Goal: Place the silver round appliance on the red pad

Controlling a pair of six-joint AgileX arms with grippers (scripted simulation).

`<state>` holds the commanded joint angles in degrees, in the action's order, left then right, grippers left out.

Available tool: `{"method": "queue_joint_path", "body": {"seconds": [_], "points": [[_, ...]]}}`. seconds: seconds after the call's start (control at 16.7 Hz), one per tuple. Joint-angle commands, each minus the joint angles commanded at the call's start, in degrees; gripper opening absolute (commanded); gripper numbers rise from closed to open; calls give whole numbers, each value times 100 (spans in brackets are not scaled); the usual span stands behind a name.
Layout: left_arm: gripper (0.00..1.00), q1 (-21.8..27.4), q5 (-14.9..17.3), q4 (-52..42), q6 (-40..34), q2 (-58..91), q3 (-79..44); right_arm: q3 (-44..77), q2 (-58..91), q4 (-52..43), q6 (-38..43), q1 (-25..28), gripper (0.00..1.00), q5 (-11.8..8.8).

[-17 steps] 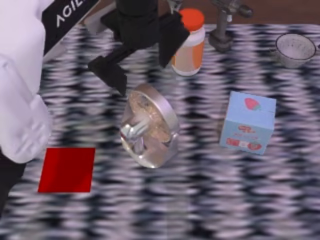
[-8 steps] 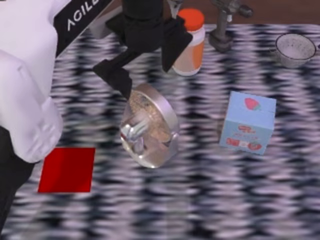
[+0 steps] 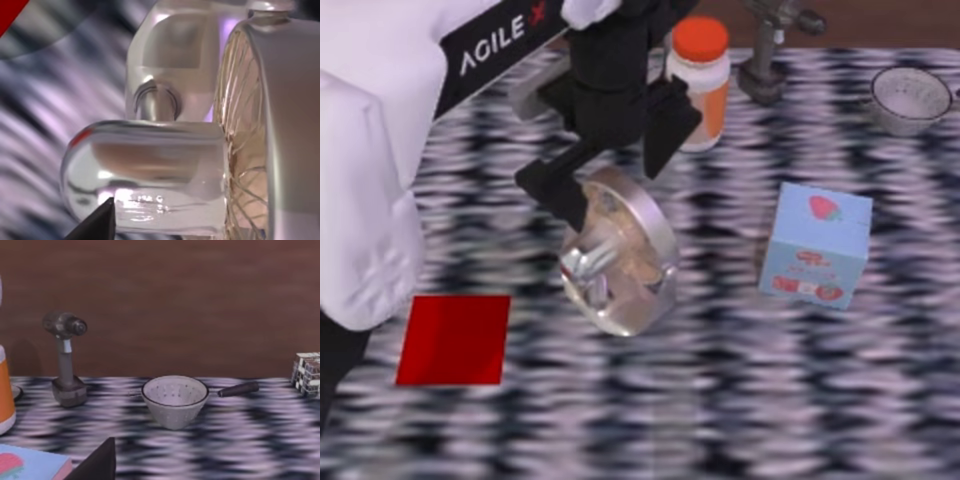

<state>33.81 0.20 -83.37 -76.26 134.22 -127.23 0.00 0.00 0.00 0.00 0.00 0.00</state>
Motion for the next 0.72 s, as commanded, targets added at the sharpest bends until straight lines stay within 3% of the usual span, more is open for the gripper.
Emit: {"method": "queue_joint_path", "body": {"seconds": [0.36, 0.72], "points": [[100, 6, -1, 217, -7, -53, 235, 0, 0, 0, 0, 0, 100, 0], [55, 6, -1, 217, -7, -53, 235, 0, 0, 0, 0, 0, 100, 0]]}}
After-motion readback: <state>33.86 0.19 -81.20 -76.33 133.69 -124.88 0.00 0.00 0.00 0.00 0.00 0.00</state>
